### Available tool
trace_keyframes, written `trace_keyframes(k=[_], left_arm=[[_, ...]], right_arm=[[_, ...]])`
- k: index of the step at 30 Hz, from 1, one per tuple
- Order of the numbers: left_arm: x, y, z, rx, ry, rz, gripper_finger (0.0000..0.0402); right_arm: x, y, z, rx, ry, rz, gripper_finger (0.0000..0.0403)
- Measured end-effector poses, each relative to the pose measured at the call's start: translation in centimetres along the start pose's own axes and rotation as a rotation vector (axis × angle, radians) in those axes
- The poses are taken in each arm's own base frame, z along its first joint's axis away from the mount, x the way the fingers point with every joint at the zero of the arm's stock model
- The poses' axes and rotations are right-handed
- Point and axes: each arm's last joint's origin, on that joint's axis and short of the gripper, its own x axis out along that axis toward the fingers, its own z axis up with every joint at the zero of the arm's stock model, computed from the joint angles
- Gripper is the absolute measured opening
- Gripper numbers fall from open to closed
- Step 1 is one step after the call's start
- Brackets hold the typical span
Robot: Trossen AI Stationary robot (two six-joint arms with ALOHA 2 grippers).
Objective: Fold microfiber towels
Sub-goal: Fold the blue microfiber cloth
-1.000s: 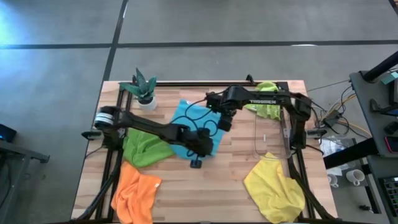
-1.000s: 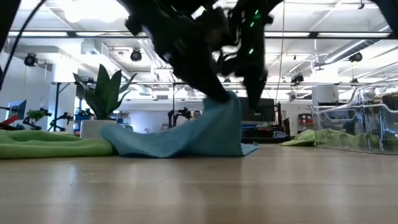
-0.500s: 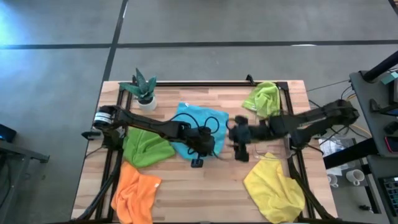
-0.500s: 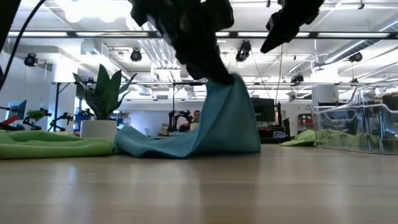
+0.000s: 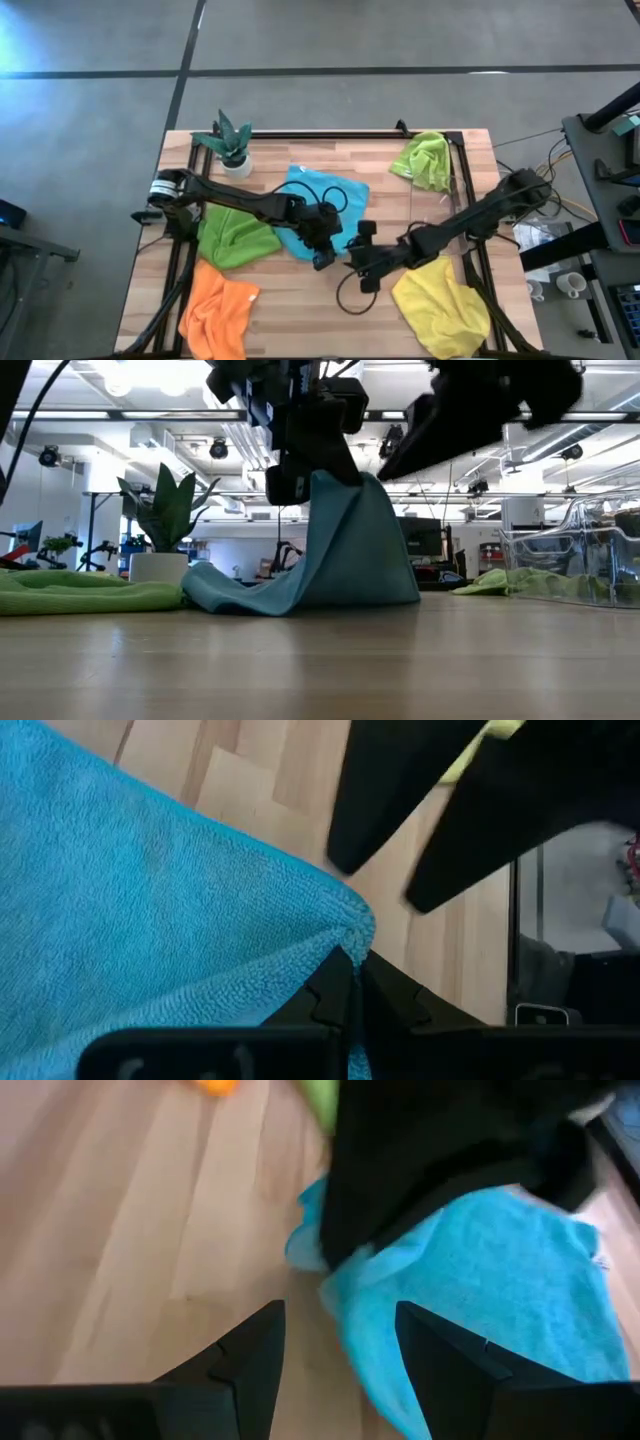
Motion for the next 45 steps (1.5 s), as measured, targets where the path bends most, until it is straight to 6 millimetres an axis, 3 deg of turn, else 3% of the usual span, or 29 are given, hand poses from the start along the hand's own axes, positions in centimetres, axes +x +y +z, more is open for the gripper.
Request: trace_keyframes(k=[6,11,14,18,21,24,27,30,33,37,41,45], left_arm=[[0.7,0.2,0.1,-0.043,-0.02,-0.006,0.0],[0.7,0.4,0.4,-0.041,-0.057,0.023,0.0003],[0.6,0.3,0.6,-0.021,-0.066,0.023,0.0023],[0.5,0.3,0.7,0.025,-0.08,0.041,0.0066],[-0.8,-0.4,0.9,0.075,-0.095,0.021,0.0096],[-4.0,-2.1,0.2,0.109,-0.087,0.018,0.0112],[-6.6,-3.6,-2.1,0.164,-0.063,0.159,0.0115],[-7.3,-4.1,-4.8,0.225,-0.092,0.344,0.0116],[-6.3,-3.9,-7.0,0.275,-0.158,0.434,0.0116],[-2.6,-2.7,-9.8,0.391,-0.219,0.493,0.0116],[-0.3,-0.5,-12.3,0.471,-0.104,0.608,0.0116],[0.8,0.3,-13.1,0.564,-0.023,0.623,0.0117]], right_arm=[[2.1,1.0,-0.3,-0.062,0.023,-0.172,0.0189],[2.3,0.9,-0.2,-0.063,0.023,-0.191,0.0172],[2.1,0.8,-0.1,-0.047,0.02,-0.179,0.0136],[2.0,0.6,-0.4,-0.014,0.049,-0.18,0.0051],[2.0,0.4,-0.7,-0.01,0.076,-0.186,0.0017],[1.7,0.1,-1.3,0.004,0.138,-0.2,0.0011],[0.5,-0.7,-1.6,0.051,0.195,-0.233,0.001],[-0.8,-1.9,-1.8,0.11,0.227,-0.3,0.0009],[-1.4,-3.3,-1.5,0.204,0.213,-0.329,0.0009],[-1.0,-4.6,-1.2,0.286,0.217,-0.305,0.0009],[-0.6,-5.1,-1.5,0.294,0.25,-0.275,0.0009],[-0.6,-5.1,-1.5,0.29,0.252,-0.268,0.0009]])
